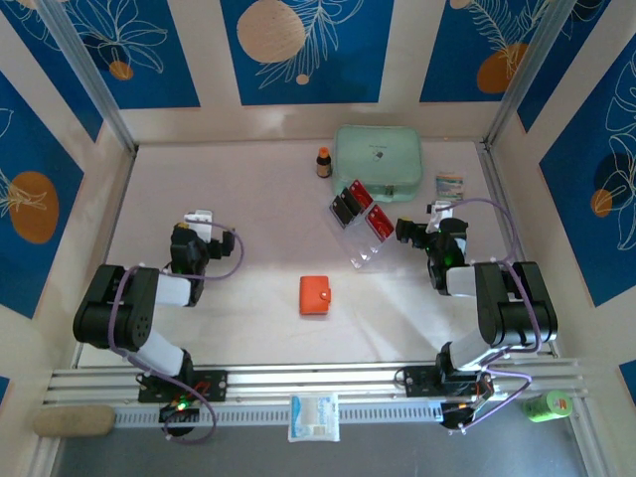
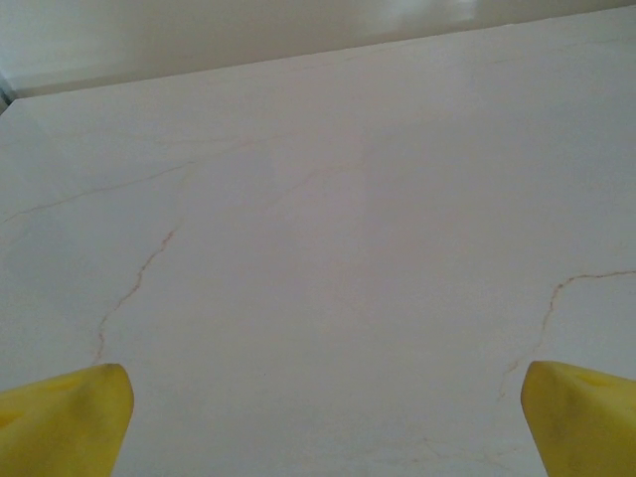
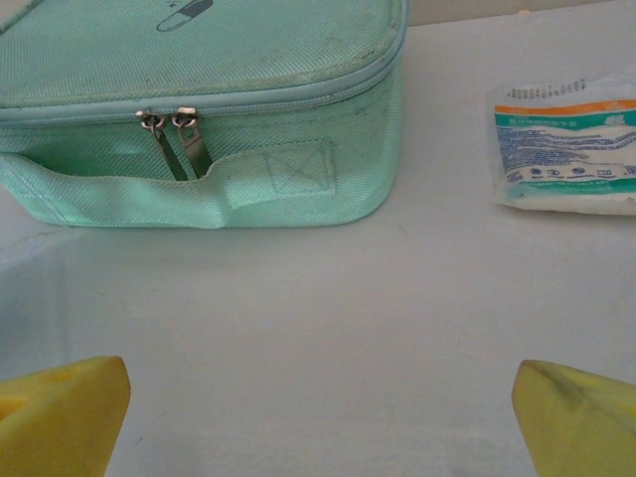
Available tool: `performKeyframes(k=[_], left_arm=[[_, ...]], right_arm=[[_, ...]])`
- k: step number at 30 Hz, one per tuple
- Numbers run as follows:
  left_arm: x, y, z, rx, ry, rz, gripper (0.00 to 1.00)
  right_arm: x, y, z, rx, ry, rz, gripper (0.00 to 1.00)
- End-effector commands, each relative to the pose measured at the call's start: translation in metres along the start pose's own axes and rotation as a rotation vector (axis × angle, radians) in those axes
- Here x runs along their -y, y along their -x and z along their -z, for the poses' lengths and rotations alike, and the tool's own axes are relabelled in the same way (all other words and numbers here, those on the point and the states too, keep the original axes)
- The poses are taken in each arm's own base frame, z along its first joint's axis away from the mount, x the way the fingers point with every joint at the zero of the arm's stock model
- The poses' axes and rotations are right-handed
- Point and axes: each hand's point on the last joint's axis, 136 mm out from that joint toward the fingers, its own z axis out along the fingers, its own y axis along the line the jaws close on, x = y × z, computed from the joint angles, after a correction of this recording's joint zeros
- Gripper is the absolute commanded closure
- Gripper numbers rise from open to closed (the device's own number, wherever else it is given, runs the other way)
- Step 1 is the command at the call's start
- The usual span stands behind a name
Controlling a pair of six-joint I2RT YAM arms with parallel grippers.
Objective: Put the credit cards into the card holder
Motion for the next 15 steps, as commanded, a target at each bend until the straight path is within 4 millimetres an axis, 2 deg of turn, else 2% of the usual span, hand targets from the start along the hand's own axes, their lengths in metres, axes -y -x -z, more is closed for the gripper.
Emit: performKeyframes(k=[1,15], left_arm=[[0.0026,0.0046,-0.0006,0.016,-0.026,-0.008,0.00],[0.0025,0.0046,-0.0006,0.016,-0.026,-0.008,0.00]], right_arm=[[-0.0024,0.0064,0.0010,0.027,0.006,0.027,0.01],[-0.0043,0.0062,0.0010,0.024,0.025,0.026,0.01]])
